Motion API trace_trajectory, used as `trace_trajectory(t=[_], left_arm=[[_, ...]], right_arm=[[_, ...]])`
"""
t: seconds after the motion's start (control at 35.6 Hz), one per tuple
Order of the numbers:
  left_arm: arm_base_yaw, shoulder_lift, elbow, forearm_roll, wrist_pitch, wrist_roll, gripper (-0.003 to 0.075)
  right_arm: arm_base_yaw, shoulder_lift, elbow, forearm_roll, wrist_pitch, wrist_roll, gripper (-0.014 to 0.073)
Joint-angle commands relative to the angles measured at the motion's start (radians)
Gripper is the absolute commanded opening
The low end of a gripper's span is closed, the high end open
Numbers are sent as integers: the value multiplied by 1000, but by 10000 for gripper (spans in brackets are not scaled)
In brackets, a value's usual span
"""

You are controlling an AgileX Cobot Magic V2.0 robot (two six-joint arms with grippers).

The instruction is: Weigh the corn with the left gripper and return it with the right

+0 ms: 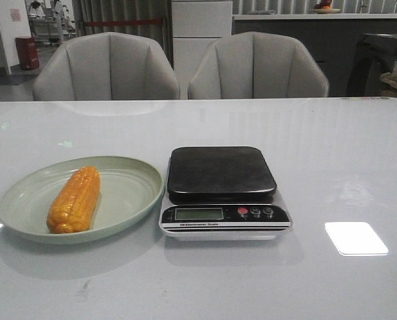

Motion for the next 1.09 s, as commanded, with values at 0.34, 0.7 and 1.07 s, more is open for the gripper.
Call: trace_trajectory(t=[0.34, 0.7, 1.07], left_arm=[[1, -22, 32, 0, -83, -9, 114], [1, -22, 32, -21, -121, -9, 114], [-29, 45, -197, -68, -62, -7, 114]], right_arm=[[1, -19, 10, -12, -70, -2, 171], [1, -19, 10, -12, -70, -2, 171], [1, -19, 11, -12, -70, -2, 171]])
